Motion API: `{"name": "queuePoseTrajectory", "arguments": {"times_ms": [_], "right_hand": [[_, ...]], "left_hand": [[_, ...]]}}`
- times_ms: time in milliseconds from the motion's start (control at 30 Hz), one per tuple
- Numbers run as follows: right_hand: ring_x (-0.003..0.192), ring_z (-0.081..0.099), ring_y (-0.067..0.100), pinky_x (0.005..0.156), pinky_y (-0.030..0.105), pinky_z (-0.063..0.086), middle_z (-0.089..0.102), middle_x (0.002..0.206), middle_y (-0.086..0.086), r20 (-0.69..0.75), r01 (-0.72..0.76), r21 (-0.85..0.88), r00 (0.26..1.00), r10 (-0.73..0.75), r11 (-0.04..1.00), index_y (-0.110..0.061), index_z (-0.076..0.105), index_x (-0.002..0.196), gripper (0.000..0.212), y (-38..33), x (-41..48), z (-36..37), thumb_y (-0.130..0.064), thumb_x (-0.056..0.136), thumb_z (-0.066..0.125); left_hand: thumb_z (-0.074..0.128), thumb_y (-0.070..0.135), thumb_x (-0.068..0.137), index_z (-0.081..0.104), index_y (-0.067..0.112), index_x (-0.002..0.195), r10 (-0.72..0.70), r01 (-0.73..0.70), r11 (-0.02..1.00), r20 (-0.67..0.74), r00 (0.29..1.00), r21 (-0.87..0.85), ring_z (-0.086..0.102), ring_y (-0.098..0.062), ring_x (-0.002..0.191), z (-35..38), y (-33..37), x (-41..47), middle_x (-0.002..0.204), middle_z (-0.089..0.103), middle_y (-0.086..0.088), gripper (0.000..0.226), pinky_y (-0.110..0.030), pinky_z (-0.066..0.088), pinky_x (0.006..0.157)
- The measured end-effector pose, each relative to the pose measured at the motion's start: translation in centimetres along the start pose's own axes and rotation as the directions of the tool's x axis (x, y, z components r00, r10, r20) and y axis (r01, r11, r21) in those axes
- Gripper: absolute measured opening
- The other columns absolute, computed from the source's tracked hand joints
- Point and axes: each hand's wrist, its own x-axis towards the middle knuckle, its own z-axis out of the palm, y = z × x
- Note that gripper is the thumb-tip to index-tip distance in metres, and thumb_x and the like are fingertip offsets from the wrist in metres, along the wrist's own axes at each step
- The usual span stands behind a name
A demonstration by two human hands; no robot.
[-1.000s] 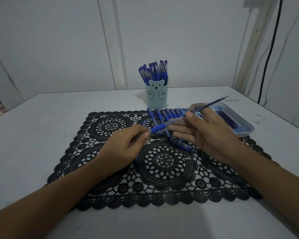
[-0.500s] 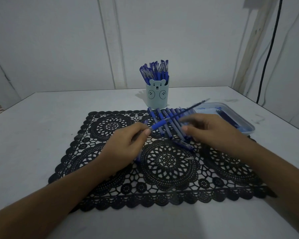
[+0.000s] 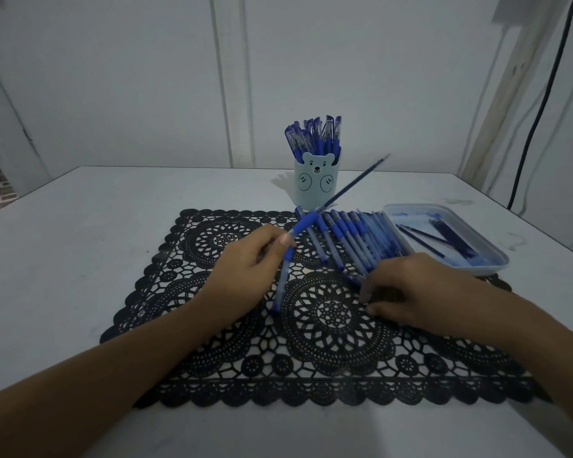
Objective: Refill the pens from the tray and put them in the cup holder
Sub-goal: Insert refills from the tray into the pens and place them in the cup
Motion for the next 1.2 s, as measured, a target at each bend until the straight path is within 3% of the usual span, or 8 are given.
{"name": "queuePoseTrajectory", "arguments": {"times_ms": [167,267,367,467,533,600,933,1200], "right_hand": [[0.089,0.047,-0.003,0.088,0.014,0.041,0.045,0.093,-0.019,-0.053,0.061,-0.004,0.997,-0.061,0.998,-0.028,0.062,0.111,0.024,0.0,0.0,0.4,-0.023,0.088,0.057],[0.086,0.048,-0.003,0.082,0.009,0.038,0.046,0.090,-0.021,-0.176,0.066,0.016,0.982,-0.062,0.998,-0.027,0.065,0.110,0.024,0.0,0.1,0.4,-0.021,0.088,0.057],[0.077,0.058,-0.006,0.071,0.002,0.041,0.060,0.081,-0.023,-0.406,0.038,0.287,0.910,0.086,0.957,-0.029,0.066,0.089,0.014,-0.1,0.1,-0.2,-0.016,0.084,0.062],[0.075,0.068,0.005,0.068,0.013,0.052,0.071,0.075,-0.002,-0.484,0.195,0.726,0.826,0.289,0.659,-0.017,0.065,0.081,0.010,-0.6,0.0,-0.6,-0.007,0.082,0.062],[0.077,0.071,0.015,0.065,0.020,0.055,0.071,0.078,0.006,-0.487,0.288,0.826,0.797,0.357,0.484,-0.009,0.064,0.082,0.007,-0.9,0.0,-0.6,-0.004,0.081,0.060],[0.077,0.071,0.017,0.063,0.021,0.055,0.070,0.076,0.007,-0.488,0.324,0.847,0.788,0.375,0.422,-0.010,0.063,0.081,0.005,-1.1,0.1,-0.5,-0.007,0.079,0.060],[0.077,0.070,0.013,0.065,0.019,0.055,0.071,0.078,-0.003,-0.566,0.337,0.770,0.752,0.337,0.541,-0.015,0.064,0.080,0.009,-1.3,0.2,-0.1,-0.006,0.080,0.061],[0.062,0.067,0.007,0.063,0.014,0.053,0.070,0.072,-0.005,-0.531,0.222,0.673,0.809,0.252,0.705,-0.017,0.066,0.078,0.007,-1.4,0.2,0.5,-0.014,0.083,0.062]], "left_hand": [[0.032,0.030,0.097,0.050,0.022,0.081,-0.094,0.085,0.979,-0.040,0.995,-0.184,0.037,-0.007,0.047,0.2,-0.6,0.4,0.056,0.044,0.007,0.025,-0.022,0.033,0.045],[0.033,0.030,0.096,0.049,0.020,0.083,-0.050,0.049,0.991,-0.010,0.999,-0.123,0.037,-0.002,0.046,0.1,-0.4,0.2,0.057,0.046,0.008,0.023,-0.019,0.034,0.046],[0.036,0.029,0.096,0.049,0.023,0.082,0.012,-0.012,1.000,0.030,0.999,-0.026,0.038,-0.004,0.048,-0.1,0.1,-0.1,0.058,0.046,0.005,0.020,-0.018,0.034,0.048],[0.039,0.025,0.096,0.052,0.020,0.085,0.056,-0.058,0.998,0.098,0.994,0.010,0.037,-0.006,0.047,-0.2,0.4,-0.3,0.056,0.044,0.003,0.018,-0.017,0.031,0.045],[0.041,0.024,0.095,0.054,0.016,0.088,0.081,-0.087,0.995,0.135,0.988,0.041,0.037,-0.005,0.044,-0.1,0.4,-0.5,0.053,0.042,0.007,0.017,-0.015,0.029,0.042],[0.043,0.025,0.095,0.055,0.017,0.088,0.089,-0.102,0.992,0.153,0.984,0.079,0.038,-0.006,0.044,0.0,0.3,-0.5,0.052,0.043,0.006,0.015,-0.014,0.029,0.042],[0.043,0.030,0.094,0.048,0.037,0.082,0.100,-0.134,0.980,0.218,0.971,0.147,0.041,-0.005,0.045,0.0,0.7,-0.6,0.050,0.046,0.010,0.014,-0.015,0.030,0.044],[0.044,0.028,0.094,0.057,0.024,0.095,0.131,-0.190,0.955,0.254,0.958,0.226,0.045,-0.005,0.050,0.0,0.7,-0.7,0.053,0.046,0.010,0.013,-0.015,0.032,0.047]]}}
